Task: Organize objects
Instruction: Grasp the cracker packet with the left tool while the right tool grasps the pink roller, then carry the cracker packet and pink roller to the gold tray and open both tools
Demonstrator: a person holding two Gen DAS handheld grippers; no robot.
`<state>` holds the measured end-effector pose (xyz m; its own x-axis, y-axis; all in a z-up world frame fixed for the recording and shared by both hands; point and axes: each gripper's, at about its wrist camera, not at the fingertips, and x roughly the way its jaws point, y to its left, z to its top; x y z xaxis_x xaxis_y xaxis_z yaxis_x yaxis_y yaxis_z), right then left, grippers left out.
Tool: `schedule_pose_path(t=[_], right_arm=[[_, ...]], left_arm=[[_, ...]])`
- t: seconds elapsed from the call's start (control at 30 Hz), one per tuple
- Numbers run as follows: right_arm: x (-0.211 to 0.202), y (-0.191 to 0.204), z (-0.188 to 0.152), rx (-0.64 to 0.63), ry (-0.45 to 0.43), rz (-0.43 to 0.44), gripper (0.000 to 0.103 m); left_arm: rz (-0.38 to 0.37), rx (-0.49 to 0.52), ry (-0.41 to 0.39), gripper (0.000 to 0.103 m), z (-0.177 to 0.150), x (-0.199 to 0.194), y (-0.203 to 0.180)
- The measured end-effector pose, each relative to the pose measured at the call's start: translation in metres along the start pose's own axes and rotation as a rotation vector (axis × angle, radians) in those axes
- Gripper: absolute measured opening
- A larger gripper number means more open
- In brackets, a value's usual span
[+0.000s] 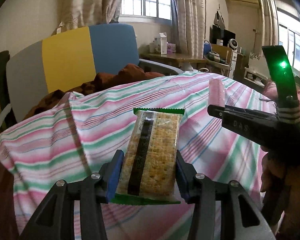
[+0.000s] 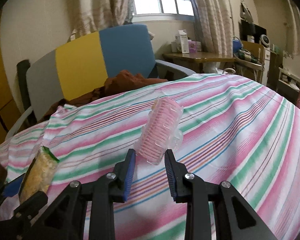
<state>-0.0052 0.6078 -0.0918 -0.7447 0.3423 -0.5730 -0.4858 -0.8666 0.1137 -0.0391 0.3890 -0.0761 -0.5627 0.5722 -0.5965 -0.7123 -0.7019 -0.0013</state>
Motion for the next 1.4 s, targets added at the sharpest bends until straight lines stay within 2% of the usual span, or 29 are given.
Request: schedule_pose_path(t=[0.17, 0.47, 0.73, 0.93, 1.2, 1.4], right_arm=[[-0.028, 0.018, -0.006, -0.043, -0.005, 0.037, 0.03], [-0.085, 0.066, -0.028, -0.063, 0.003, 0.186, 0.03], [-0.117, 0.115, -0.053, -0.096, 0.05, 0.305, 0.03], [-0.136, 0.159, -0.065, -0.131, 0.082, 0.404, 0.03], [-0.17, 0.232, -0.076, -0.222, 0.108, 0.571, 0.03], [-0.187, 0.285, -0.087, -0.29, 0.159, 0.676, 0.03]], left_arm=[[-0.021, -0.062, -0.011, 0.049, -0.008, -0.032, 0.014], [-0.065, -0.197, 0.002, 0.049, -0.042, -0.093, 0.034], [-0.064, -0.245, -0.039, 0.049, -0.065, -0.154, 0.058], [-0.006, -0.312, -0.082, 0.049, -0.084, -0.196, 0.092], [0.116, -0.453, -0.15, 0.049, -0.103, -0.248, 0.167], [0.225, -0.504, -0.205, 0.049, -0.103, -0.276, 0.228]])
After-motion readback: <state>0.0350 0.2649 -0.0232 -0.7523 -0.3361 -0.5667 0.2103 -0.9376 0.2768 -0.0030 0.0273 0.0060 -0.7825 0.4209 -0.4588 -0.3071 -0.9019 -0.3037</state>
